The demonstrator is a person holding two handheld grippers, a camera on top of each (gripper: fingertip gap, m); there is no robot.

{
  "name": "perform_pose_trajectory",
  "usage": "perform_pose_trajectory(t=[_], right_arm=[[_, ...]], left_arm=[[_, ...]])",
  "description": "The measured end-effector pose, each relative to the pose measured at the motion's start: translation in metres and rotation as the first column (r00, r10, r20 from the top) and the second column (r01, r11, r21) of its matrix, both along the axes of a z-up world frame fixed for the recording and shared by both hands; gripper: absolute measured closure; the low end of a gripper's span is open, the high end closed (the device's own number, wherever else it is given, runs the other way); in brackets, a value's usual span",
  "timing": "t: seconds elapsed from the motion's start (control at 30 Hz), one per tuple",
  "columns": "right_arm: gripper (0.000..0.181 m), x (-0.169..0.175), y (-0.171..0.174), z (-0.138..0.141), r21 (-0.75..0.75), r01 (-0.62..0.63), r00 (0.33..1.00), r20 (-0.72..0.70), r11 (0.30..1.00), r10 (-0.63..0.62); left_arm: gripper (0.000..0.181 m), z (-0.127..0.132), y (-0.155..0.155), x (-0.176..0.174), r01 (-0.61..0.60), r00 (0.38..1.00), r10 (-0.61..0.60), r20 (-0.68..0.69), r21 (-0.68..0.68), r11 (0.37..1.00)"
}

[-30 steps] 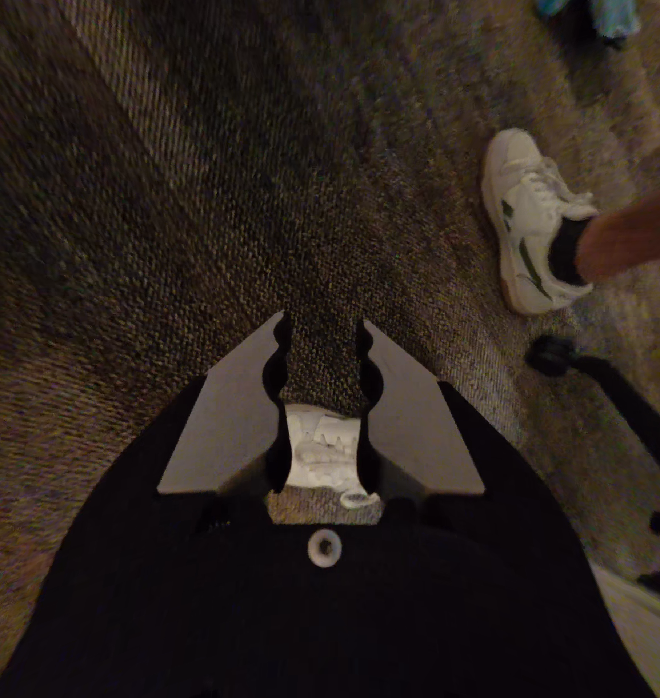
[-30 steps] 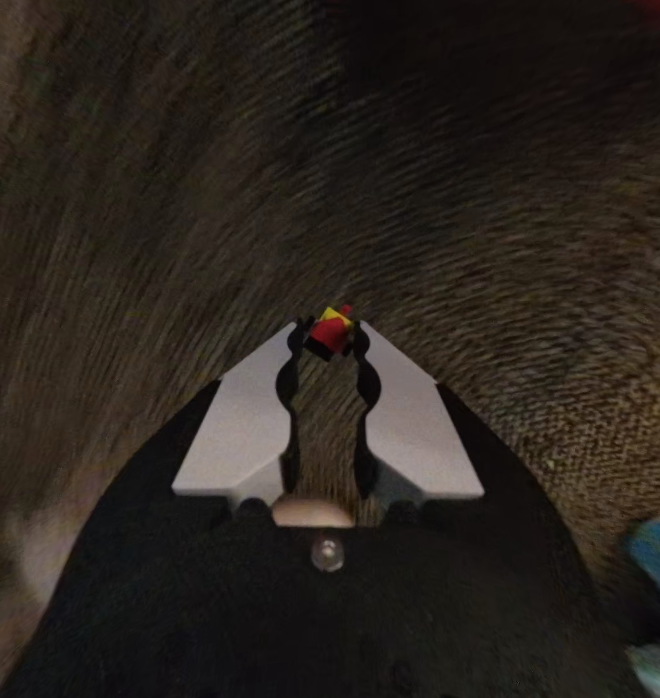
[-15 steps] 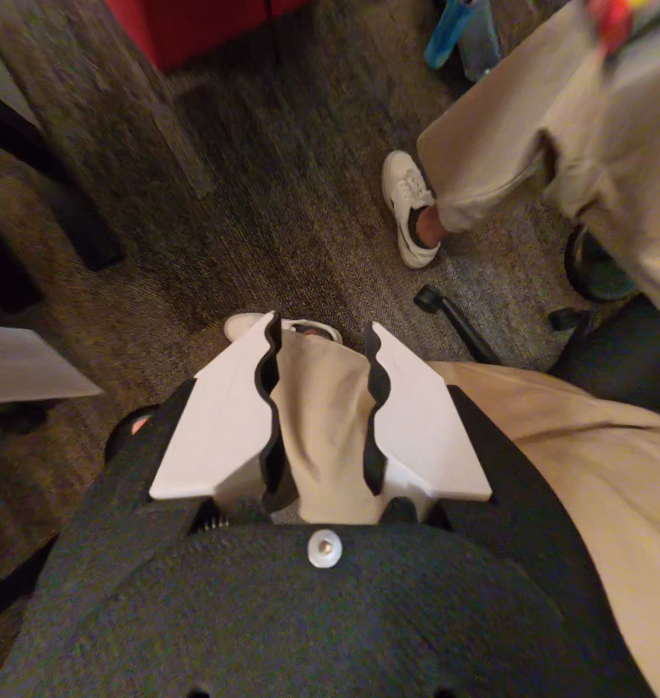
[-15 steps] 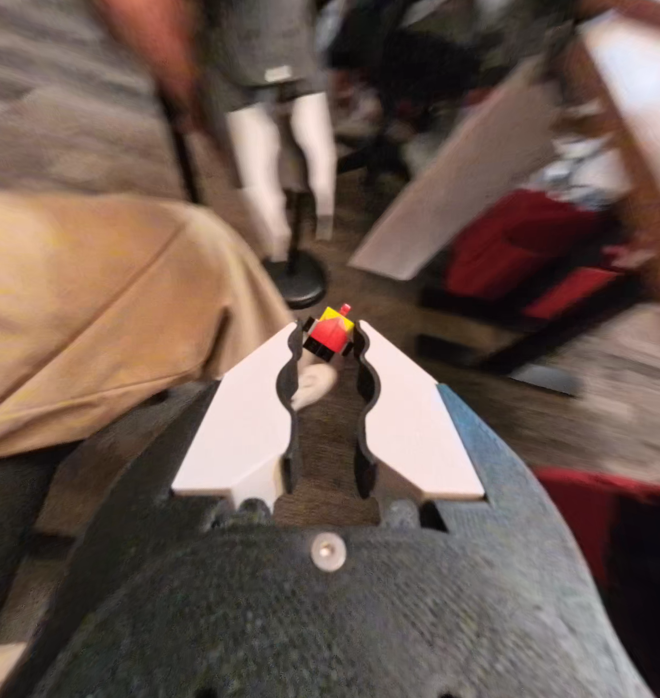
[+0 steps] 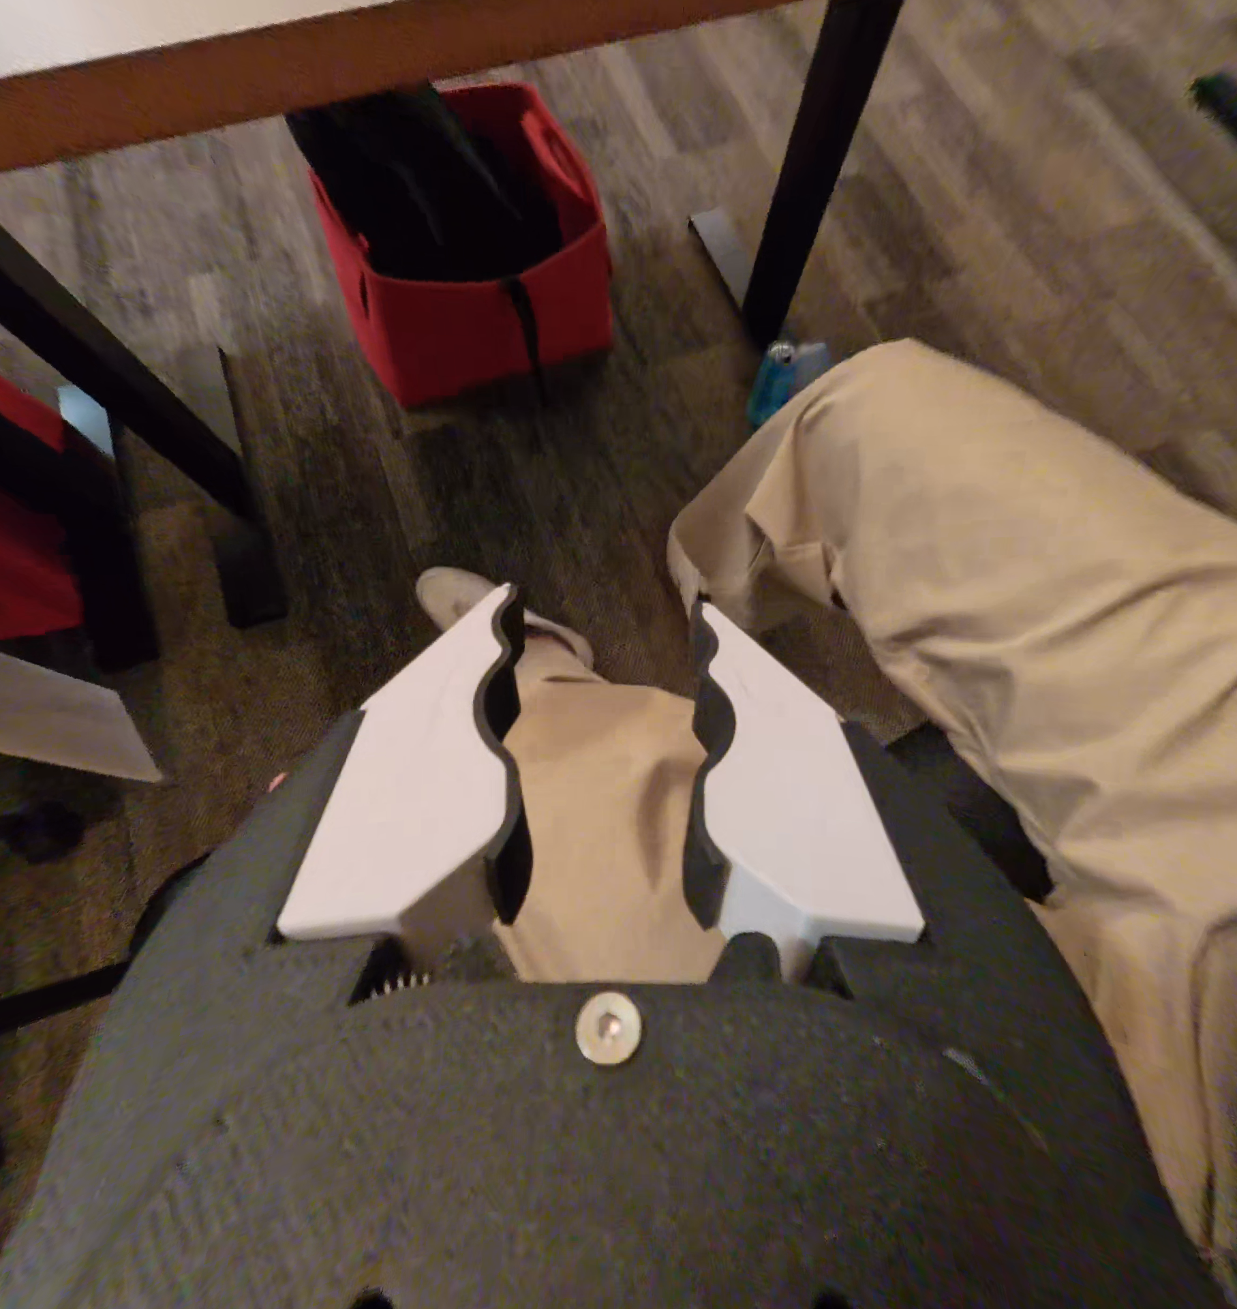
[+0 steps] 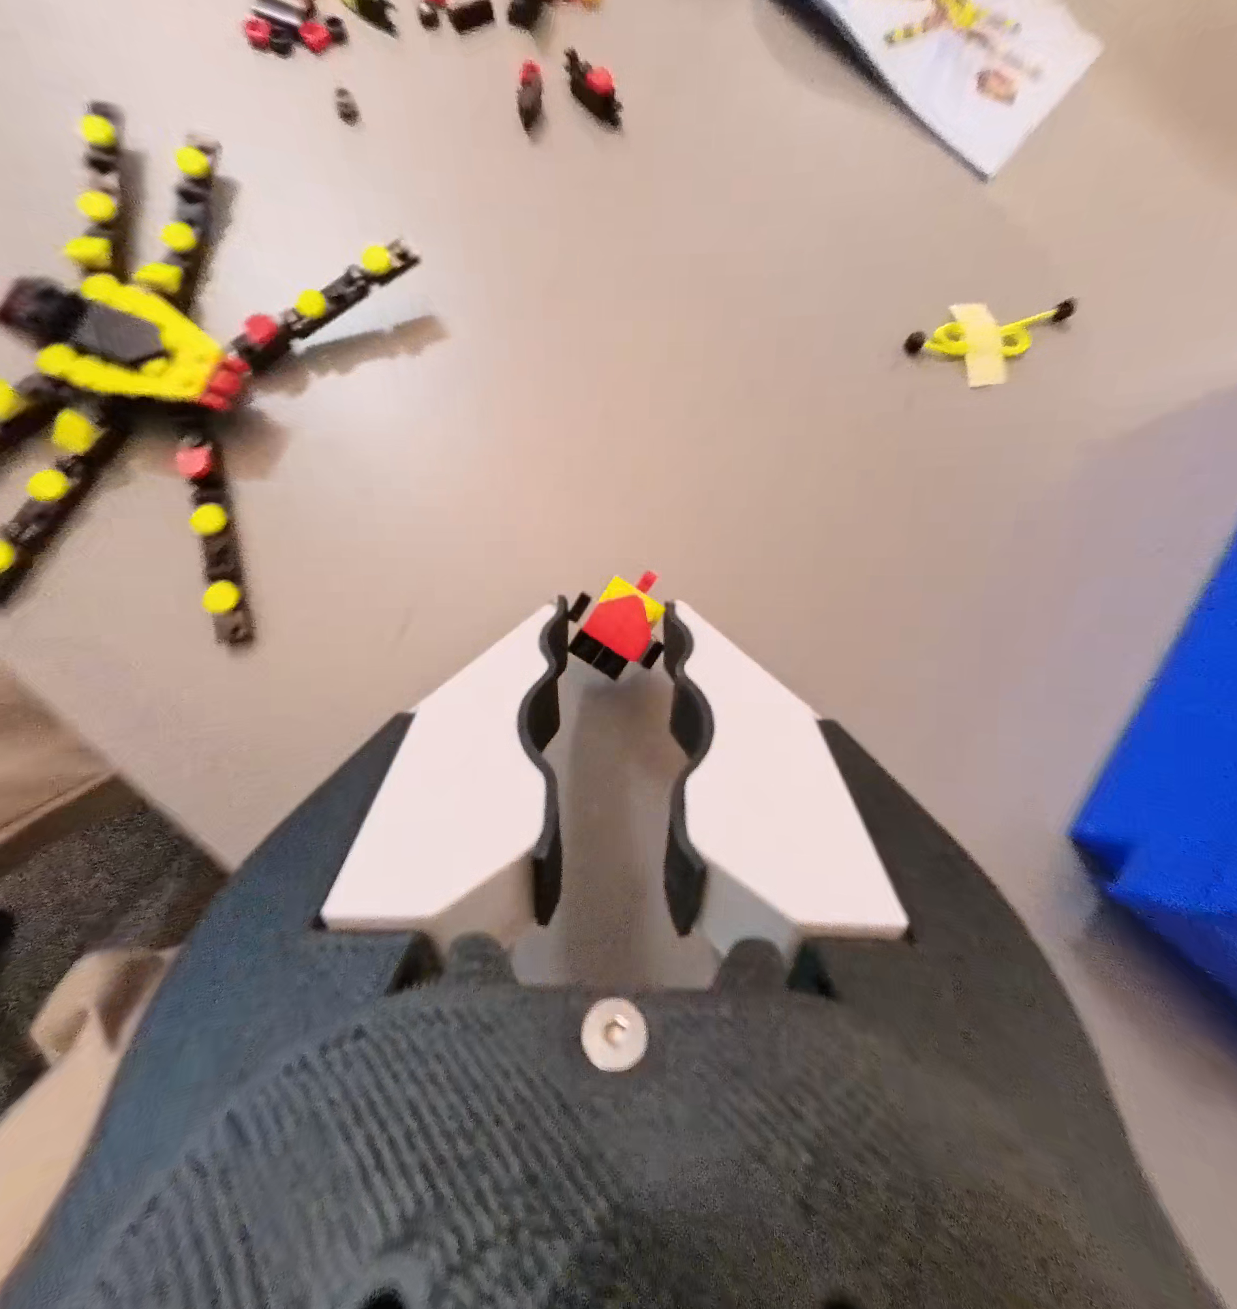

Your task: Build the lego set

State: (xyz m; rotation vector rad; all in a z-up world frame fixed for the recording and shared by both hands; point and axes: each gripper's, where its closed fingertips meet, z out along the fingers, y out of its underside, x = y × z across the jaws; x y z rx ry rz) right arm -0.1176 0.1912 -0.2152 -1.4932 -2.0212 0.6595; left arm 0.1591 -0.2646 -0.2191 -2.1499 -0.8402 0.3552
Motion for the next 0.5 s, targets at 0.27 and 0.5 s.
perform_pose_trajectory(t=[0.27,0.5], right_arm=[[0.134,-0.024,0.011,-0.026,-0.07,0.088,0.993,0.085,0.994,-0.082],[0.12,0.026,0.007,0.046,-0.12,0.106,0.99,-0.081,0.987,-0.116]], left_arm=[[0.137,-0.027,-0.017,-0.064,-0.026,0.999,0.027,0.035,-0.032,0.999],[0.131,0.002,0.016,-0.116,0.066,0.997,-0.069,0.027,0.096,0.993]])
